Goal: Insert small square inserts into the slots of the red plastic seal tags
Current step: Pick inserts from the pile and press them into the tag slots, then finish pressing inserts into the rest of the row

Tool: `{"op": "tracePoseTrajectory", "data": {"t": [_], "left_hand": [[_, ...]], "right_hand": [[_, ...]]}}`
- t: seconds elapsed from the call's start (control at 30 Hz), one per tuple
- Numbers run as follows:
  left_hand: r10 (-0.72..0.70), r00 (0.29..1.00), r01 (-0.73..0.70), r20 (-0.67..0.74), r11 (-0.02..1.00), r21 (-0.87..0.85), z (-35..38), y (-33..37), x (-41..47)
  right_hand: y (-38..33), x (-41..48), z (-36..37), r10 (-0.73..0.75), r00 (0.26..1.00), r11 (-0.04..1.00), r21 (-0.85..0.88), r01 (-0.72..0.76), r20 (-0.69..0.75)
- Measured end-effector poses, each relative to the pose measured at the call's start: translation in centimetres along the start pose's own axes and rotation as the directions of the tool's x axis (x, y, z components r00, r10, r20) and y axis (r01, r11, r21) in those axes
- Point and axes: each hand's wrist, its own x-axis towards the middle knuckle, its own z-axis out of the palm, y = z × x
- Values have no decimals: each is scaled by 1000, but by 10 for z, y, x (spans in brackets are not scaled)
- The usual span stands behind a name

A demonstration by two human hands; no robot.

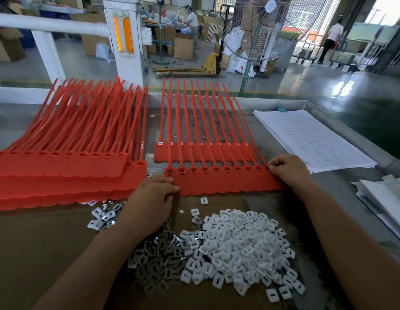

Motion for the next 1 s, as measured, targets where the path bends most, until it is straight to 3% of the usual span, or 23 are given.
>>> {"op": "tracePoseTrajectory", "data": {"t": [0.33,0.63,0.8,0.9,1.0], "left_hand": [[-10,1000,10,7,1000,-8,0,0,1],[-14,1000,15,19,1000,-8,-1,1,0],[-20,999,20,29,1000,-1,-1,1,0],[-27,999,27,35,1000,4,0,1,0],[-27,999,27,34,1000,6,0,1,1]], "right_hand": [[-7,2,-2,91,996,989,116,-93,22],[-1,-8,1,7,1000,995,97,-7,-3],[-16,-25,-1,-91,989,993,69,99,-116],[-39,-45,-1,-240,971,968,72,240,-5],[-62,-69,5,-404,891,913,42,405,205]]}}
